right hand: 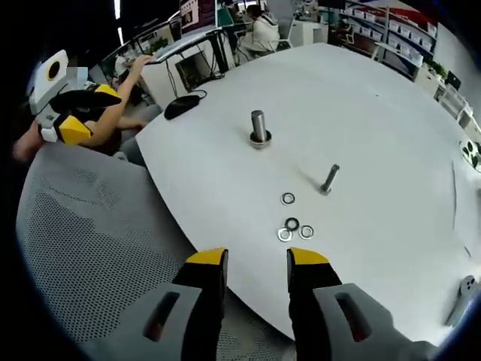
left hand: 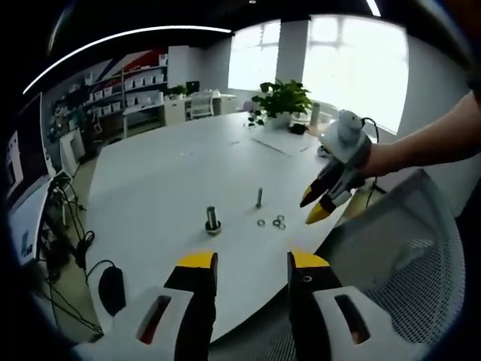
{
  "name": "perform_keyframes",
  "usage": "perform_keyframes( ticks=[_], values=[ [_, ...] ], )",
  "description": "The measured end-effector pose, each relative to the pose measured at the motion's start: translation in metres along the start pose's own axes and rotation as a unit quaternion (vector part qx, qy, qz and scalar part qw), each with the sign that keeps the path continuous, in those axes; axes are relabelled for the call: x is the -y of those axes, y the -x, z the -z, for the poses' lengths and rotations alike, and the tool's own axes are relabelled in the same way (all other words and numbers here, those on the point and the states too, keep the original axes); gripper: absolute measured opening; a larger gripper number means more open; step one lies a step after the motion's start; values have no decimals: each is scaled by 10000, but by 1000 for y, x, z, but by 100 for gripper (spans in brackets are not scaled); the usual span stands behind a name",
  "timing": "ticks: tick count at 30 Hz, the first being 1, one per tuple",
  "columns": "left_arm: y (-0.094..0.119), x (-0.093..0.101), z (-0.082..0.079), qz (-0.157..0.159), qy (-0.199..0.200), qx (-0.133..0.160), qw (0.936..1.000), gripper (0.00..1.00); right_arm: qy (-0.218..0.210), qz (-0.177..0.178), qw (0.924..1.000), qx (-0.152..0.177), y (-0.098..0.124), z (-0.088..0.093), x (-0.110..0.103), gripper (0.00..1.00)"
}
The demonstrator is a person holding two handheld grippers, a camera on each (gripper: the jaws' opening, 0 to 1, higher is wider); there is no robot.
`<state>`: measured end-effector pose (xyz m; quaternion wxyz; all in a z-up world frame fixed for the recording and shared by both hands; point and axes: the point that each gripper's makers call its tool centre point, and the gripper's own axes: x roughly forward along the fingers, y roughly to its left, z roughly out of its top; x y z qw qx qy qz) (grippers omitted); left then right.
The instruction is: Place the washer onto the threaded stud by aligning its center hole with the stud, sliding it down to the base, and recovering from edge contact or off-axis alignment until the washer reaches the visible bottom stop.
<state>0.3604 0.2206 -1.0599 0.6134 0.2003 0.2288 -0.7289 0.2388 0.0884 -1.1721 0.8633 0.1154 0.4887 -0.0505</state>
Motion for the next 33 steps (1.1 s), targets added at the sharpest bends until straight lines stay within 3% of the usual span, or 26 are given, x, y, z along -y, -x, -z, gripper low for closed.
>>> perform_keyframes(
  ticks=[8, 14, 20, 23, 26, 27, 33],
  values=[
    [1, -4, 3, -26, 40, -33, 10000, 37, -22, 91, 9998, -156, -14, 4, 10, 34],
    [0, -5, 6, -63, 11, -95, 9999, 37, -160, 185, 9996, -173, -20, -4, 20, 34],
    [0, -4, 8, -75, -50, -159, 9998, 36, 120, 275, 9994, -186, -23, -11, 24, 33],
    [-1, -4, 10, -56, -77, -215, 9997, 36, -13, 235, 9996, -145, -30, -13, 27, 30],
    [0, -3, 9, -52, -111, -210, 9997, 36, -24, 272, 9993, -241, -25, -10, 13, 30],
    [0, -3, 8, -49, -109, -205, 9997, 36, 6, 259, 9993, -283, -38, -10, 27, 29],
    [-2, -4, 11, -85, -150, -257, 9995, 35, 146, 359, 9976, -578, -45, 5, 30, 25]
  ],
)
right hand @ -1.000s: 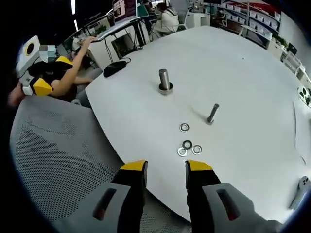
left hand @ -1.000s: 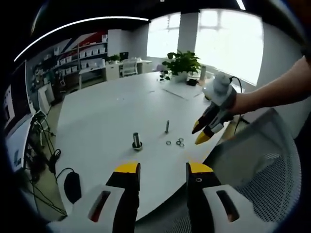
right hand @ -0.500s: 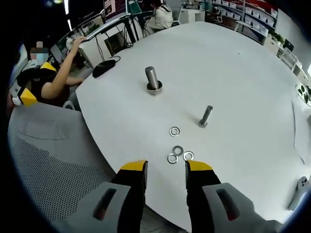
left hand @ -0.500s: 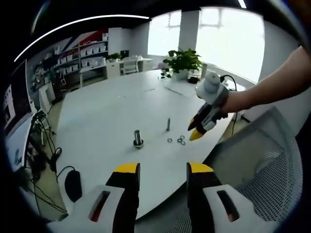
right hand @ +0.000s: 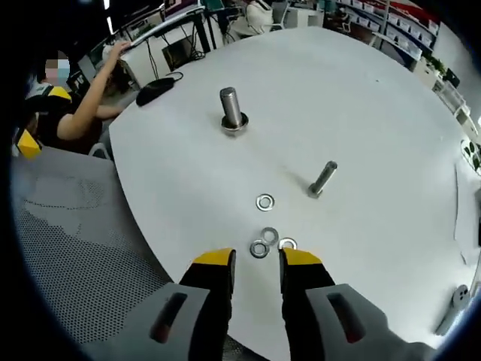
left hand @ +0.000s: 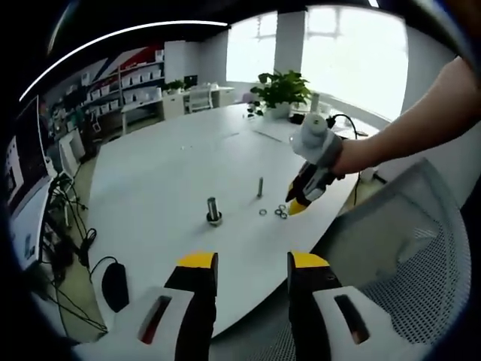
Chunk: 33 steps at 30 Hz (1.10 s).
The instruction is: Place the washer onto the threaded stud by aligning its center hole with the stud, sliding it down to the base, and recovering from edge contact or off-axis alignment until the washer reaches the visible bottom stop.
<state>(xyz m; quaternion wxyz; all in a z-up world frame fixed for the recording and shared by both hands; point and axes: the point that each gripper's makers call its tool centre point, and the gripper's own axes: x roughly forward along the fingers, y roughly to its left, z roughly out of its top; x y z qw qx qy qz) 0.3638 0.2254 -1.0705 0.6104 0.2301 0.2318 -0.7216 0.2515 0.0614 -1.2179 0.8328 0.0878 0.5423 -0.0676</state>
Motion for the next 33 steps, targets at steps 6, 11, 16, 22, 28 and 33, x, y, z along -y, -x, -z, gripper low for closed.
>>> perform_keyframes(
  ticks=[6, 11, 16, 22, 28, 33],
  values=[
    [-1, -2, 3, -29, -31, -53, 10000, 35, -40, -49, 9998, -171, -6, 7, -9, 24],
    [-2, -1, 3, -19, -35, -63, 10000, 35, 48, -32, 9996, -292, -23, 9, 2, 24],
    [-2, -1, 4, -31, -39, -87, 9999, 35, 407, 37, 9981, -455, -17, 10, -9, 23],
    [-2, -1, 6, -27, -52, -128, 9999, 35, 892, 178, 9944, -538, -20, 7, -2, 20],
    [-1, -2, 5, -33, -21, -113, 9999, 35, 1110, 78, 9914, -694, -20, 5, -6, 18],
    [-2, 0, 6, -9, -67, -141, 9999, 35, 1371, 62, 9840, -1139, -24, 6, -5, 18]
  ],
)
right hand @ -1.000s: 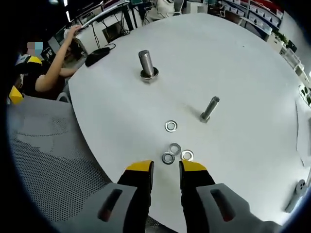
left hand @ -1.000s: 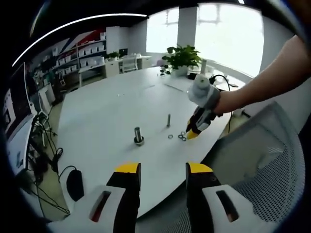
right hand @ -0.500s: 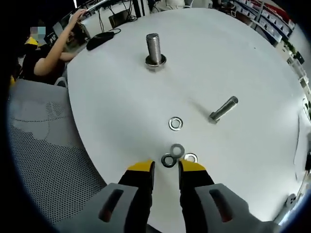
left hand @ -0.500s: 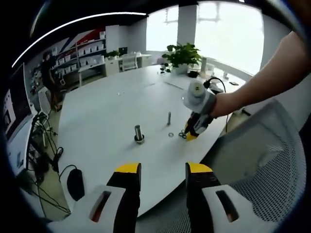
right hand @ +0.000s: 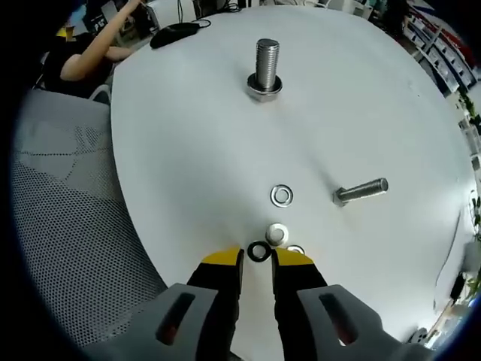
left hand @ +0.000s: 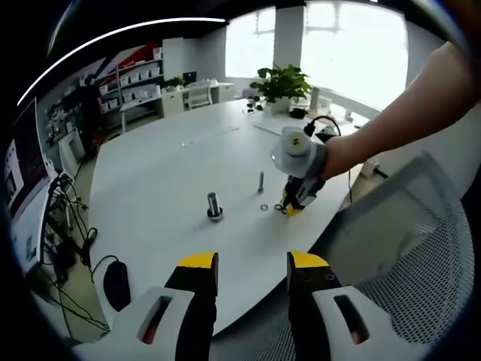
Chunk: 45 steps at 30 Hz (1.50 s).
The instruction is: Place the washer onto the threaded stud by aligning its center hole with the stud, sliding it down to the base, and recovering from edge contact or off-axis alignment until the washer reaches the visible bottom stop.
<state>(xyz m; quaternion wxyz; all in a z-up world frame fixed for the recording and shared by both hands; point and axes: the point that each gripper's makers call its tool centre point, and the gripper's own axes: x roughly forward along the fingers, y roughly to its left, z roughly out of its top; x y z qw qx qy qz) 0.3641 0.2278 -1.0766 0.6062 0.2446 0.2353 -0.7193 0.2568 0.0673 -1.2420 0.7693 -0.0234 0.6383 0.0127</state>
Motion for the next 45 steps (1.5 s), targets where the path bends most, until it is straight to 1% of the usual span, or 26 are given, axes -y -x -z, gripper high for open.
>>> perform_keyframes(
  ticks=[4, 6, 7, 10, 11, 13, 16, 19, 22, 28, 30, 32, 34, 35, 36, 42, 45],
  values=[
    [0, -1, 1, 1, -3, -7, 10000, 35, -149, 5, 9998, -89, 4, 1, -2, 18],
    [0, 0, 1, 6, -17, -11, 10000, 35, -61, -15, 9999, -108, 2, 1, 0, 18],
    [0, 0, 1, 14, -29, -15, 10000, 35, 44, -33, 10000, -83, 1, 2, -1, 18],
    [0, 2, 1, 33, -49, -6, 10000, 35, 43, -22, 10000, 29, 1, 3, 0, 17],
    [0, 2, 0, 31, -54, -1, 10000, 35, 139, -2, 9999, 82, 6, 4, -4, 16],
    [1, 1, 0, 28, -54, 9, 10000, 35, 86, 15, 9999, 127, 4, 3, -2, 16],
    [1, 1, 0, 19, -49, 26, 10000, 35, 54, 39, 9999, 136, -3, 1, 2, 15],
    [2, 1, 0, 13, -53, 27, 10000, 34, 101, 38, 9999, 128, 6, 2, -5, 15],
    [2, 0, 1, -7, -61, 19, 10000, 34, 92, -8, 9998, 147, 3, 1, -3, 15],
    [2, -2, 1, -32, -51, 7, 10000, 34, 65, -63, 9996, 274, 2, 2, -1, 15],
    [2, -2, 1, -44, -49, 5, 10000, 34, 24, -86, 9994, 331, -2, 1, 4, 15],
    [2, -2, 1, -32, -46, -1, 10000, 34, -17, -111, 9992, 393, 5, 2, -2, 15],
    [2, -2, 1, -24, -47, -6, 10000, 34, 8, -131, 9990, 431, 2, 2, 1, 14],
    [2, -2, 1, -21, -52, -7, 10000, 34, 32, -139, 9989, 454, -5, 1, 6, 14],
    [1, -2, 1, -20, -52, -11, 10000, 34, 59, -138, 9988, 467, -6, 1, 7, 14],
    [1, -2, 2, -37, -30, -38, 10000, 34, 214, -97, 9985, 496, 3, 2, 0, 14],
    [1, -2, 2, -37, -22, -43, 10000, 34, 199, -113, 9986, 474, 0, 1, 3, 14]
  ],
)
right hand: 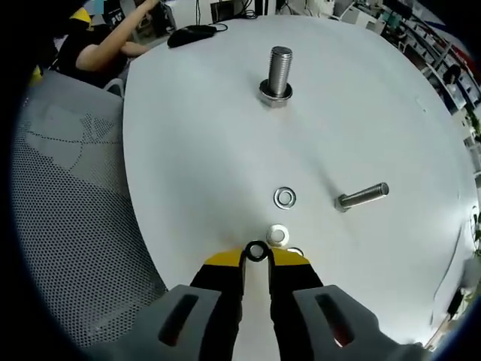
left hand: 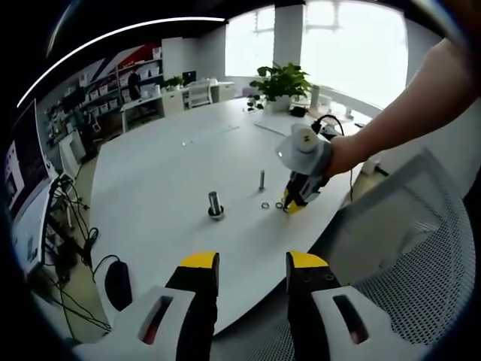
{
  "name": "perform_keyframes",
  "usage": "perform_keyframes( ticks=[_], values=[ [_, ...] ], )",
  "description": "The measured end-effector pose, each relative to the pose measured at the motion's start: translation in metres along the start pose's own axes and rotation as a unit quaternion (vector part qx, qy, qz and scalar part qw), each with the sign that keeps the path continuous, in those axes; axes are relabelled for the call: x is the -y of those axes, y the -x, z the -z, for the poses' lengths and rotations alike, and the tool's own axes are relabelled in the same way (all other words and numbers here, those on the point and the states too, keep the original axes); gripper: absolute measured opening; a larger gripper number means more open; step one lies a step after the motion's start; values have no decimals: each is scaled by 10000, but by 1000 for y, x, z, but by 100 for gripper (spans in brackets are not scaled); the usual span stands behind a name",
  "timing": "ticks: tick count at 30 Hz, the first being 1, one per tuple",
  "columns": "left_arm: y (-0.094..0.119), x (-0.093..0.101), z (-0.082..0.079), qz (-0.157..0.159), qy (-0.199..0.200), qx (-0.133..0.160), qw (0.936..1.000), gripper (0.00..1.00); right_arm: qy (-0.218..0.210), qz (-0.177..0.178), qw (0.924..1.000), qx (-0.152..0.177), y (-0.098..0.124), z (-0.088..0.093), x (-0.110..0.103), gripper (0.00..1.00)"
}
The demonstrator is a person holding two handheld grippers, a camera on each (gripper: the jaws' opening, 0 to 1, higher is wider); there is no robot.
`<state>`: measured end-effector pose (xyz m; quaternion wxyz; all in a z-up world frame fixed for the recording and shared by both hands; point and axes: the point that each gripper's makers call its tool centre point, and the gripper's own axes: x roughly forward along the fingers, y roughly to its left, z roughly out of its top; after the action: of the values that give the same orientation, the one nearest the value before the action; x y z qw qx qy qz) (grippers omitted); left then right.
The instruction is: Place the washer onto the threaded stud by aligning its center hole with the stud, sliding it down to the base, and recovering from edge contact or off-axis alignment until the washer reaches the visible bottom stop.
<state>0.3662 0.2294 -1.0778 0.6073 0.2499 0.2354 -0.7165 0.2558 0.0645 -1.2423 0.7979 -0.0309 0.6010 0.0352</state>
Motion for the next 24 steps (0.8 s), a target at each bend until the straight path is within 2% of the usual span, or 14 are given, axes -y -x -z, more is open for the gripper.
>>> perform_keyframes(
  ticks=[3, 5, 8, 17, 19, 24],
  values=[
    [0, 1, 0, 13, -29, 0, 10000, 34, 100, -5, 9999, -139, -6, -2, 0, 14],
    [-1, 2, 0, 12, -62, -22, 10000, 34, 196, 2, 9996, -227, 2, -2, -3, 13],
    [-1, 0, 1, -5, -50, -29, 10000, 34, 157, -24, 9993, -327, -2, -1, 0, 13],
    [-2, -1, 1, -54, -37, -30, 10000, 34, 46, -64, 9995, -292, 1, 0, 1, 13],
    [-2, -2, 1, -67, -26, -30, 10000, 34, 9, -75, 9995, -299, 8, 3, -5, 13],
    [-2, -5, 2, -102, 38, -32, 9999, 33, -43, -73, 9996, -253, 6, 7, 2, 13]
  ],
)
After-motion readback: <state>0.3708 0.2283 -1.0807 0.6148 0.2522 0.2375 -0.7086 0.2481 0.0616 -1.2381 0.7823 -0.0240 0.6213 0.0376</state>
